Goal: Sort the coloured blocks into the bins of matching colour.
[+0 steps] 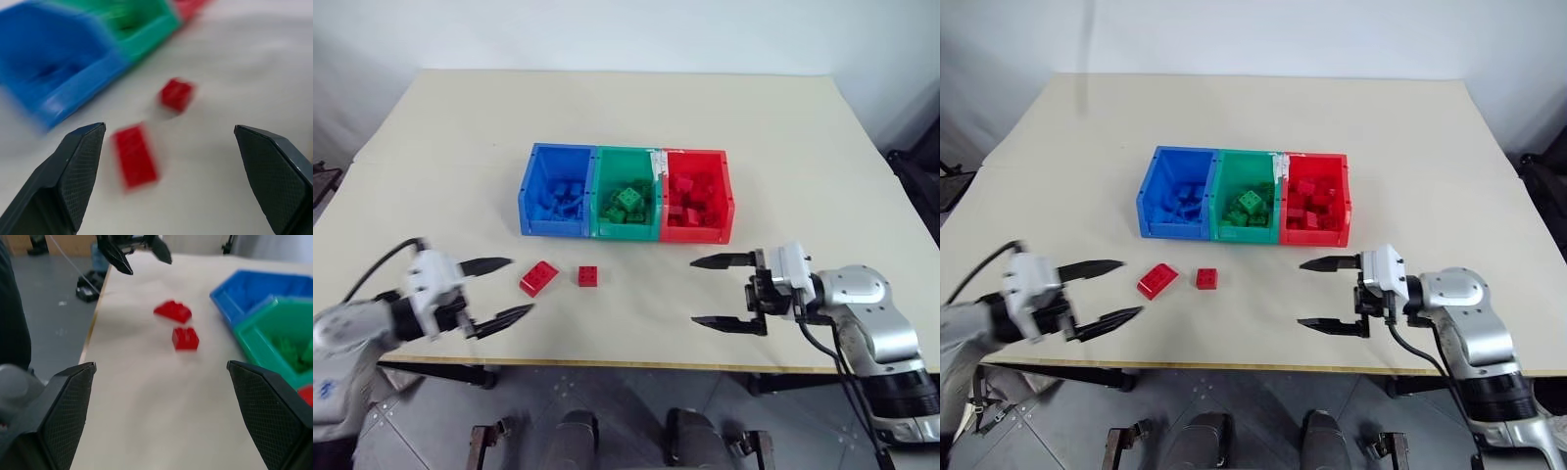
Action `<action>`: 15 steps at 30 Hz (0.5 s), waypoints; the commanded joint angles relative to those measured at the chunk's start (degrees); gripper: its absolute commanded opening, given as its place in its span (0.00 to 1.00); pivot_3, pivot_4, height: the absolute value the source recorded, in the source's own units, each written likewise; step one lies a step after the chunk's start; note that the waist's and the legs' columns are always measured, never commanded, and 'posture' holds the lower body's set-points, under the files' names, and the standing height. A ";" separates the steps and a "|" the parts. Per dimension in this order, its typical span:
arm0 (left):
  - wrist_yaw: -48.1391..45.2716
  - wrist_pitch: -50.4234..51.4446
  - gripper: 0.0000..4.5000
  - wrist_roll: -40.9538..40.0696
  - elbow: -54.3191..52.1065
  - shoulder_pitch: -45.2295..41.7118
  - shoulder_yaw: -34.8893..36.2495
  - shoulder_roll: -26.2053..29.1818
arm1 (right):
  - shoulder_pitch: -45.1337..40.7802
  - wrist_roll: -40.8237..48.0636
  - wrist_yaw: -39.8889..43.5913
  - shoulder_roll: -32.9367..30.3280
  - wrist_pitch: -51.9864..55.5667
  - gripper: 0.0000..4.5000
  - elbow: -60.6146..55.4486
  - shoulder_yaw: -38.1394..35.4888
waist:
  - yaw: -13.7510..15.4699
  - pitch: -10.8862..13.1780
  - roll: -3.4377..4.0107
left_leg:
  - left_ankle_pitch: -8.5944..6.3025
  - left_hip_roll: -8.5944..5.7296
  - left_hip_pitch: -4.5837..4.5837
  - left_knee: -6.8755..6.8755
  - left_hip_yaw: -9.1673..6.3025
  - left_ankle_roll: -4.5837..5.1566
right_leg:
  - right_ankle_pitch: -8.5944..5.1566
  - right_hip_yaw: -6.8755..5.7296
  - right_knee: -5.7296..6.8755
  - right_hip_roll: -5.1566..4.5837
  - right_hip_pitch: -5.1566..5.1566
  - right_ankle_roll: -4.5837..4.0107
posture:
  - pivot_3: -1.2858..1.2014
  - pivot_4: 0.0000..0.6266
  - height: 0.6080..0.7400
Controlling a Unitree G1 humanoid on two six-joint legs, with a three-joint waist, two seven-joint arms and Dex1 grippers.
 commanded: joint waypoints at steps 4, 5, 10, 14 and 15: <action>-3.24 -5.46 0.99 11.50 15.39 -15.61 -15.04 -0.93 | 5.73 0.94 -3.44 -2.49 0.86 1.00 -6.18 -5.16 | -1.31 -0.01 -0.02 | -0.02 0.04 0.00 -0.08 0.12 0.00 | 0.01 0.10 0.03 0.06 -0.12 0.02 | 0.52 0.24 1.00; -3.44 -5.81 0.99 12.17 17.38 -17.32 -16.16 -1.44 | 6.72 1.03 -3.98 -2.72 1.05 1.00 -7.04 -5.60 | -1.46 -0.01 -0.02 | -0.02 0.04 0.00 -0.16 0.14 0.00 | 0.01 0.09 0.01 0.06 -0.14 0.01 | 0.52 0.24 1.00; -5.93 -6.95 0.99 15.61 24.21 -23.33 -21.63 -3.63 | 11.75 1.33 -7.07 -3.35 2.54 1.00 -11.41 -8.03 | -1.66 -0.01 -0.02 | -0.02 0.07 -0.01 -0.16 0.19 0.01 | 0.00 0.08 -0.01 0.07 -0.17 0.01 | 0.52 0.24 1.00; -6.80 -7.67 0.79 15.34 26.62 -25.46 -22.26 -5.79 | 13.62 1.28 -8.74 -3.28 3.00 1.00 -13.11 -9.10 | -1.50 -0.01 -0.02 | -0.02 0.07 -0.02 -0.05 0.19 0.01 | 0.01 0.09 0.02 0.06 -0.12 0.03 | 0.52 0.24 1.00; -7.27 -7.73 0.72 15.60 26.86 -25.71 -22.56 -5.95 | 14.01 1.26 -8.98 -3.32 2.99 1.00 -13.43 -9.21 | -1.50 -0.01 -0.02 | -0.02 0.07 -0.01 -0.04 0.19 0.01 | 0.01 0.09 0.03 0.06 -0.11 0.03 | 0.52 0.24 1.00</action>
